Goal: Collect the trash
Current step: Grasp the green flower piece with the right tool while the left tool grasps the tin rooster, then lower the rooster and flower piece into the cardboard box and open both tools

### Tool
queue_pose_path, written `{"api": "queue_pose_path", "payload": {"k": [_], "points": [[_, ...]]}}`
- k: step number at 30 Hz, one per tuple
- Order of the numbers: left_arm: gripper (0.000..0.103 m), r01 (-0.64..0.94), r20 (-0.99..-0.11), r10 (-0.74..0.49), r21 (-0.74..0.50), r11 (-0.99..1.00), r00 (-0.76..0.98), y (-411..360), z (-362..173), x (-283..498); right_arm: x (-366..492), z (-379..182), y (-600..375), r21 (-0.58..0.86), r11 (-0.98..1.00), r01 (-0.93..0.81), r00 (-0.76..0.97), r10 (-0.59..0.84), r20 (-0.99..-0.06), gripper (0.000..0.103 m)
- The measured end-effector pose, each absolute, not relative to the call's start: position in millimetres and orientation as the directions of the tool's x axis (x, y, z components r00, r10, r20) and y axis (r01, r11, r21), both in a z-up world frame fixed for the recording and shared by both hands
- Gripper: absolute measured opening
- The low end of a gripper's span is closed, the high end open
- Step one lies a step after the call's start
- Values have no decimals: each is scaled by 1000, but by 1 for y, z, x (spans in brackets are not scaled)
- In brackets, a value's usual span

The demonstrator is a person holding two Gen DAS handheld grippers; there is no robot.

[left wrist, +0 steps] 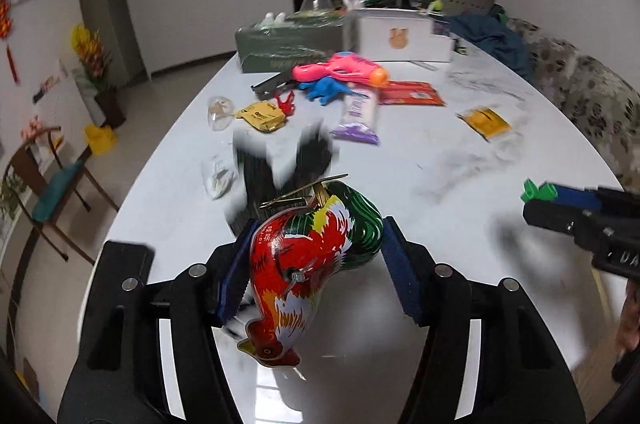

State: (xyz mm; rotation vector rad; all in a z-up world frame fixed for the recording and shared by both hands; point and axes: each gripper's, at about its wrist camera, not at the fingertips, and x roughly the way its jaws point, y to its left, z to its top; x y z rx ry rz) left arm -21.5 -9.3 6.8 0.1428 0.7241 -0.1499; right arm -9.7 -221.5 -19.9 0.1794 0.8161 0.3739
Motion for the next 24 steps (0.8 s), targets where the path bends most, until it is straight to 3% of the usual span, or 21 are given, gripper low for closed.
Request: {"api": "queue_pose_path", "payload": {"k": [9, 15, 18, 21, 24], "points": [[60, 208, -686, -81, 104, 972, 723, -6, -6, -88, -137, -16, -209, 324, 832, -451, 544, 544, -639, 39], [60, 224, -702, -91, 99, 969, 706, -3, -18, -111, -191, -76, -179, 341, 762, -550, 337, 577, -744, 40], [60, 257, -706, -123, 87, 962, 698, 1, -23, -127, -176, -127, -170, 381, 780, -497, 265, 554, -789, 72], [60, 328, -734, -192, 44, 944, 652, 15, -36, -153, -162, -170, -164, 370, 810, -455, 223, 506, -833, 72], [60, 377, -763, -228, 23, 926, 605, 29, -54, -175, -165, -179, -165, 353, 815, -459, 225, 491, -841, 72]]}}
